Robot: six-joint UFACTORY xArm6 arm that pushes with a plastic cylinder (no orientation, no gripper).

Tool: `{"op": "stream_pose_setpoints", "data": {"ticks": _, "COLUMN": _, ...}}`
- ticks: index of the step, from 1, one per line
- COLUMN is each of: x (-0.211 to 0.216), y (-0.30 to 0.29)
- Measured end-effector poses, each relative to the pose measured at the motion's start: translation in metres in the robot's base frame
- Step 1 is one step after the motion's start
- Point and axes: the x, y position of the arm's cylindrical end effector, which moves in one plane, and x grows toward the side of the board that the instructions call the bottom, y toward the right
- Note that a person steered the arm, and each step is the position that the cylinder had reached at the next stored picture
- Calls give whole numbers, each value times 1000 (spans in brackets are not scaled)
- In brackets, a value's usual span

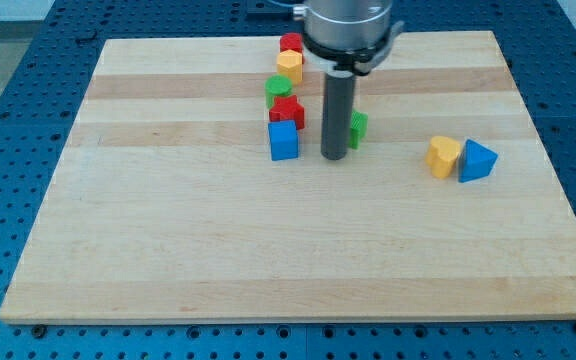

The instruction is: Slide the green star towards right

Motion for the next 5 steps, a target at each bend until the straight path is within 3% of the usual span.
{"op": "stream_pose_setpoints", "data": {"ticks": 2, "x": -25, "y": -18}}
{"op": "stream_pose_setpoints", "data": {"ticks": 5, "x": -33, "y": 47}}
